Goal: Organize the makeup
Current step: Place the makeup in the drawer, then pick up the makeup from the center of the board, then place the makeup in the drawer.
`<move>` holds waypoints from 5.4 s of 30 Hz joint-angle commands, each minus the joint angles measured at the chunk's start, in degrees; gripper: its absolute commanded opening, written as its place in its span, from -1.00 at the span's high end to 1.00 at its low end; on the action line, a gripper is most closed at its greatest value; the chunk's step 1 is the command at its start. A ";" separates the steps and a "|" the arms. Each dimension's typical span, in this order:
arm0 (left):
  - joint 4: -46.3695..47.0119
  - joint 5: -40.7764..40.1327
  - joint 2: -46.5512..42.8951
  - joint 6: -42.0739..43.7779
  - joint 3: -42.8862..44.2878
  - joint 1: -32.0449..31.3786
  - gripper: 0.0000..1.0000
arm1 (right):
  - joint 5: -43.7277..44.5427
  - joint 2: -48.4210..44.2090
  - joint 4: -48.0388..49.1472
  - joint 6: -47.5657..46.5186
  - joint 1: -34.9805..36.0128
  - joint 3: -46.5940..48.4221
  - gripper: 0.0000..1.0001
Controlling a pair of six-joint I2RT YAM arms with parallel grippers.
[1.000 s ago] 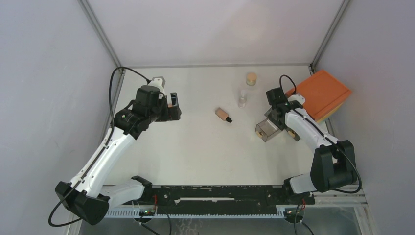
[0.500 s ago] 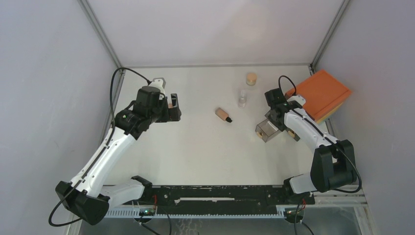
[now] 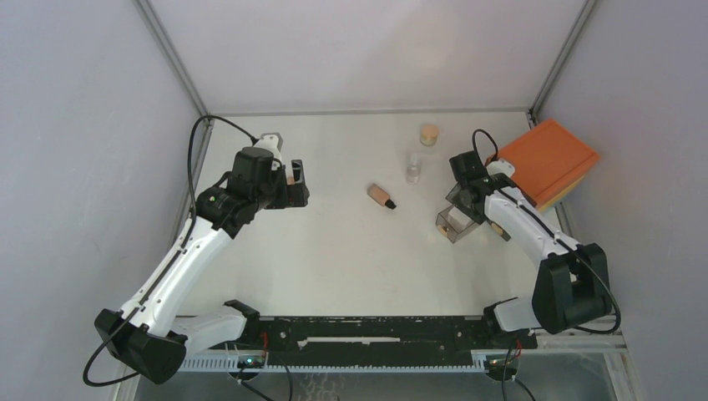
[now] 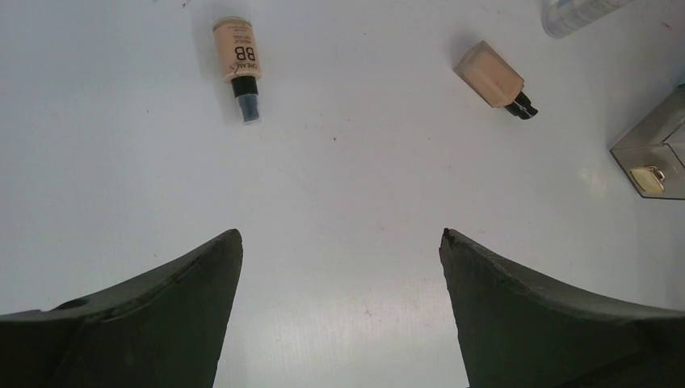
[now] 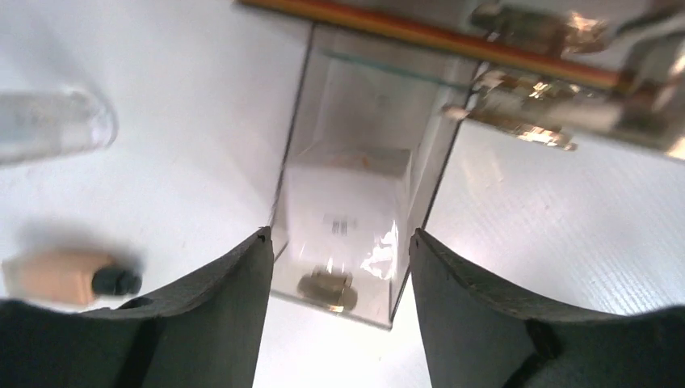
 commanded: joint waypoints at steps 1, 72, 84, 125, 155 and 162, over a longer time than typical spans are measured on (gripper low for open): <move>2.00 0.56 -0.28 0.47 -0.52 0.42 -0.91 | -4.37 -5.24 2.30 -6.16 2.56 -0.55 -0.42; 0.44 -1.39 -0.60 0.30 1.11 0.42 -0.90 | 3.15 10.46 11.57 -26.98 5.10 17.02 0.15; 0.54 -4.27 -0.78 2.05 1.60 0.77 -0.90 | -8.09 43.80 3.08 -26.93 -1.12 58.39 -0.48; 4.86 -7.33 2.60 8.29 1.52 5.57 -0.91 | -10.73 72.08 3.48 -32.08 -5.26 88.78 -0.45; 6.06 -1.56 -4.03 7.79 -0.85 6.08 -0.91 | -11.25 6.77 12.43 -26.98 -0.94 15.15 0.27; 7.24 1.32 -5.14 6.43 -1.94 6.00 -0.91 | -12.26 -7.88 9.33 -26.08 -2.78 -0.01 0.27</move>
